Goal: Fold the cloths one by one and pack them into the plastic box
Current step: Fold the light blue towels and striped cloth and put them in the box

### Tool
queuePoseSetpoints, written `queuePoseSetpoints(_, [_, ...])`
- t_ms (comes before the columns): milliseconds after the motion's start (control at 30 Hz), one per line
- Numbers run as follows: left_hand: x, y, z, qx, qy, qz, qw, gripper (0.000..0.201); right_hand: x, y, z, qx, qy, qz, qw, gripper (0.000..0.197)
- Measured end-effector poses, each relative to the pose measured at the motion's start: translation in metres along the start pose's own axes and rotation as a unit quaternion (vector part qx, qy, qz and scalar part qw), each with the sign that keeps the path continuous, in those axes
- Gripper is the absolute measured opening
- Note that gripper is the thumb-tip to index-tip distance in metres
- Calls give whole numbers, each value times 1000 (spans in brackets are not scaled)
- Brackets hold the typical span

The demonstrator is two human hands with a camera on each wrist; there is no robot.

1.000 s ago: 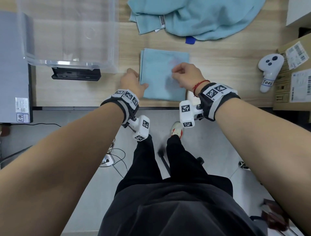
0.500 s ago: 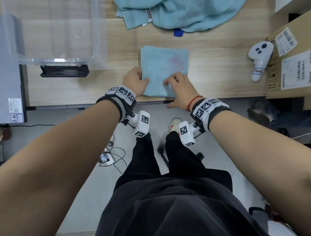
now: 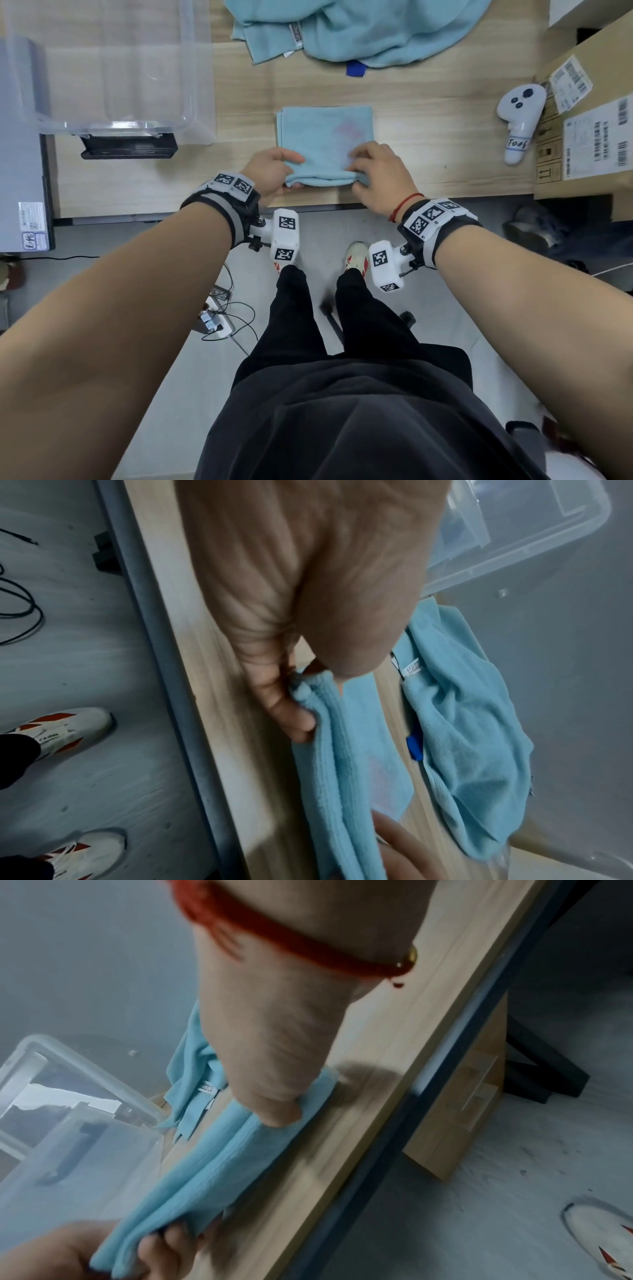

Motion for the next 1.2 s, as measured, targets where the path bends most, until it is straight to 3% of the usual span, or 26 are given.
queuePoseSetpoints(67, [5,5,5,0,47,5,999,37,4,4,-2,-13,15,11,1000,31])
queuePoseSetpoints(133, [13,11,-1,-52,157,-12,986,46,6,9,-5,-32,18,24,999,25])
queuePoseSetpoints(267, [22,11,-31,-227,356,-43,906,43,12,20,-10,-67,39,22,997,18])
queuePoseSetpoints(333, [19,11,-38,-275,405,-19,872,46,12,26,-13,-75,56,27,995,21])
queuePoseSetpoints(467, [16,11,-37,-222,431,37,874,54,13,37,-22,-106,91,25,990,28])
queuePoseSetpoints(600, [16,23,-41,-253,481,-10,840,45,15,42,-31,-145,138,17,980,28])
queuePoseSetpoints(733, [16,36,-40,-244,427,-34,870,43,13,43,-43,-184,182,20,966,34])
queuePoseSetpoints(967, [14,51,-40,-216,337,-53,915,64,7,44,-56,-251,253,34,934,37])
queuePoseSetpoints(1100, [9,54,-46,-218,323,-64,919,58,0,44,-64,-310,295,34,903,58])
queuePoseSetpoints(1200, [7,53,-50,-235,362,-79,899,53,-1,46,-69,-320,287,28,903,68])
Point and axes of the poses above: each hand's wrist, its own y-axis towards the middle knuckle, its own x-axis out of the back of the hand, z = x × y, the point moved 8 cm from there along y, towards the middle knuckle, and after that the axes turned 12 degrees about -z, right-handed, at the moved point
